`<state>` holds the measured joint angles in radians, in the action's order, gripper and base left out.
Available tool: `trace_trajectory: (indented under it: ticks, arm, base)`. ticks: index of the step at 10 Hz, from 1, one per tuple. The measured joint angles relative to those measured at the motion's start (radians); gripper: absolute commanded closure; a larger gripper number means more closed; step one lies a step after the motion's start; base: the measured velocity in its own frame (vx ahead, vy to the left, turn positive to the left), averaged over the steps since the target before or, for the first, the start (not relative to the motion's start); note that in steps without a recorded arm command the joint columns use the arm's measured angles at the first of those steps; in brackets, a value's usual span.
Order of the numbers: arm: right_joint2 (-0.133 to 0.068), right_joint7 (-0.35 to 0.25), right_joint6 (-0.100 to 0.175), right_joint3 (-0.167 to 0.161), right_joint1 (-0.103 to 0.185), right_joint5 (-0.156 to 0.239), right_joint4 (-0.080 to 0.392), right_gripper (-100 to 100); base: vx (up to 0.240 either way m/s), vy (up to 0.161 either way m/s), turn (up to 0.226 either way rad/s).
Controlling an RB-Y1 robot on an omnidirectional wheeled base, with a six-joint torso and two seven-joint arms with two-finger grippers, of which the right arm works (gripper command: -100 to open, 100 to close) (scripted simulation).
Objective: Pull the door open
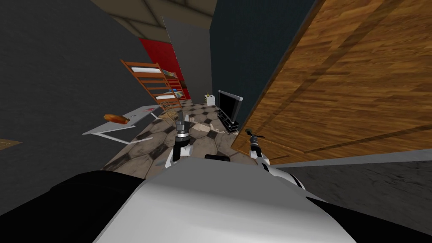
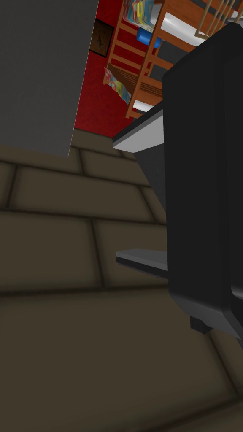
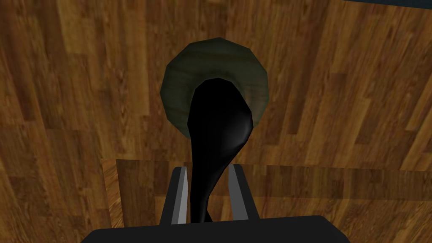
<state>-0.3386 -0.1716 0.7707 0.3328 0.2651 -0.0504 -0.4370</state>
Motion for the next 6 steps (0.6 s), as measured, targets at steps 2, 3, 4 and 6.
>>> trace_trajectory:
  ticks: [2, 3, 4, 6]
  arm:
    - [-0.007, -0.018, 0.006, -0.014, -0.003, -0.009, -0.009, 100]
    - [-0.01, -0.029, 0.007, -0.023, -0.009, -0.015, -0.015, 100]
    - [-0.015, -0.039, 0.02, -0.032, -0.003, -0.021, 0.002, 100]
    - [-0.018, -0.059, 0.017, -0.05, -0.017, -0.034, -0.02, 100]
  base:
    - [-0.211, -0.039, 0.09]
    - [-0.212, -0.03, 0.102]
    - [-0.2, -0.026, 0.07]
    - [-0.194, -0.045, 0.076]
